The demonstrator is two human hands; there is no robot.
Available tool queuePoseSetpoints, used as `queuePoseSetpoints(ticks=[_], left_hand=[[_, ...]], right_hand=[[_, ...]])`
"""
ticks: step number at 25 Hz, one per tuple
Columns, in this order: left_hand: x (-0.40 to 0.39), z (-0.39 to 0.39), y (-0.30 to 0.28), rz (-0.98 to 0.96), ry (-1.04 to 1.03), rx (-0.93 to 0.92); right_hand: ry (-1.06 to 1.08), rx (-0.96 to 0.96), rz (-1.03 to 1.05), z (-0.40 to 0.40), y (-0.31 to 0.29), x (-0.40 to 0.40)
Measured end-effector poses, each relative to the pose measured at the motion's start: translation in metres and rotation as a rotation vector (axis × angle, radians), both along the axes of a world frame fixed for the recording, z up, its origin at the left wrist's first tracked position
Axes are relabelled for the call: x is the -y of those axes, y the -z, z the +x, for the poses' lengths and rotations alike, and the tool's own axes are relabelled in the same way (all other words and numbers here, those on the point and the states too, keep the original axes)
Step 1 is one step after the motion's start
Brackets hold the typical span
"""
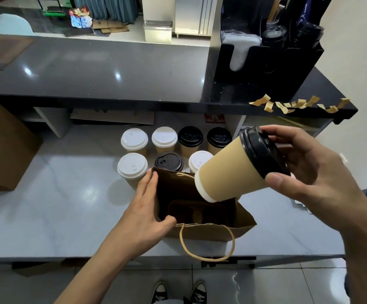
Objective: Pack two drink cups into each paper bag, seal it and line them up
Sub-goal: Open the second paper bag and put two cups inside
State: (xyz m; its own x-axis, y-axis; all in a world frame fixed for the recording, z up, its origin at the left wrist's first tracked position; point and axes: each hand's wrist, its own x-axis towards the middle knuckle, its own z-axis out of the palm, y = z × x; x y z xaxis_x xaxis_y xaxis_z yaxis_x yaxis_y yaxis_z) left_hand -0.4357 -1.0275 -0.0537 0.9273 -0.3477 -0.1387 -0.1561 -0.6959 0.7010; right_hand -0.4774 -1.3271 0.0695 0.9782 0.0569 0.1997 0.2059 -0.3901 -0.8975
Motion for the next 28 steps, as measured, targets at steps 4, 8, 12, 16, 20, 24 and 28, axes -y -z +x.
queuePoseSetpoints(ticks=[4,8,12,16,20,24,28], left_hand=[[-0.001,-0.001,-0.002,-0.018,-0.016,-0.003],[-0.001,-0.003,-0.001,-0.021,-0.021,-0.009],[0.000,-0.004,0.000,-0.025,-0.020,-0.006],[0.001,-0.005,0.000,-0.024,-0.008,-0.003],[0.002,-0.007,-0.001,-0.027,-0.002,0.003],[0.003,-0.010,-0.002,-0.045,0.004,0.003],[0.004,-0.014,-0.005,-0.046,0.007,0.001]], right_hand=[[-0.110,0.059,0.092,-0.008,-0.003,-0.006],[-0.181,0.068,0.065,-0.017,-0.008,-0.005],[-0.177,0.078,-0.216,-0.020,-0.007,-0.006],[-0.177,0.010,-0.378,-0.006,0.007,-0.025],[-0.223,-0.134,-0.485,0.016,0.031,-0.036],[-0.328,-0.224,-0.599,0.035,0.058,-0.044],[-0.438,-0.235,-0.701,0.051,0.080,-0.061]])
